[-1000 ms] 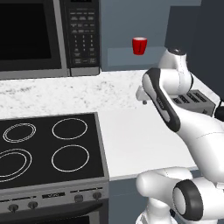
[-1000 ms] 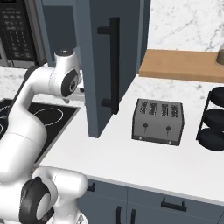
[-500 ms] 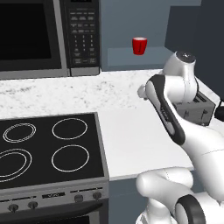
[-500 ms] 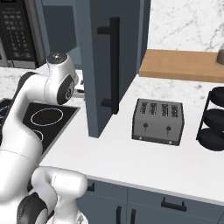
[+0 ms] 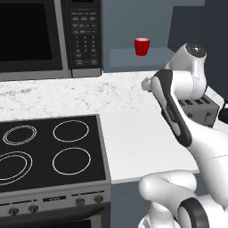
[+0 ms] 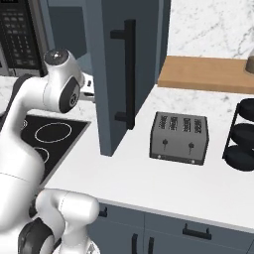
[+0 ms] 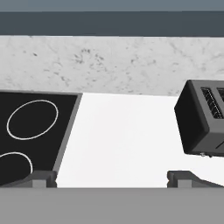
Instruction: Gather all objects into one cabinet and sort the glasses and bowls to opposite sides.
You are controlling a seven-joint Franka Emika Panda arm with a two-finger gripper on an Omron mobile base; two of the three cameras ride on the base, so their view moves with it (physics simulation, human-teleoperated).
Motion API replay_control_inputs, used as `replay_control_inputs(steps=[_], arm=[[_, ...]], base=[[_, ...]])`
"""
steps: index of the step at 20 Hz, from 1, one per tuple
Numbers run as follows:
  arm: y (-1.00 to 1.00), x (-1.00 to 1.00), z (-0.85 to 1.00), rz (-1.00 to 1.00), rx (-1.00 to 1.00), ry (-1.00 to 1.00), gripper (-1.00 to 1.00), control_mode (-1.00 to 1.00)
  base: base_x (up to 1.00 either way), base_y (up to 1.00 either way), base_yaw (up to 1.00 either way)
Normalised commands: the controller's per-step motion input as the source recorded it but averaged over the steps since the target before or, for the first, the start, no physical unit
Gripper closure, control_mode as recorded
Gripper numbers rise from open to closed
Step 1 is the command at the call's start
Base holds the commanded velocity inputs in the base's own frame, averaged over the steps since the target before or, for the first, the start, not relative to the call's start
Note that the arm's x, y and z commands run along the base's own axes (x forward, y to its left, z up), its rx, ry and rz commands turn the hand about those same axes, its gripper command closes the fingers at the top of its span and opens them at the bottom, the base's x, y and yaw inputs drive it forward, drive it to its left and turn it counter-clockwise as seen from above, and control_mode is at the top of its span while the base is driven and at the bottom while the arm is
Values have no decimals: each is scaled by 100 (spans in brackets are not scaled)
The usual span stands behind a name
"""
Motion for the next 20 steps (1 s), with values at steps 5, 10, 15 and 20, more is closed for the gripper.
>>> replay_control_inputs(steps=[5, 10, 15, 20], arm=[[0, 0, 48, -1, 0, -2, -100, -100], [0, 14, 12, 0, 0, -19, -100, -100], [0, 27, 10, -1, 0, -14, -100, -100], [-1, 26, 14, -6, 0, -3, -100, -100]], base=[[0, 0, 0], [0, 0, 0], [0, 0, 0], [0, 0, 0]])
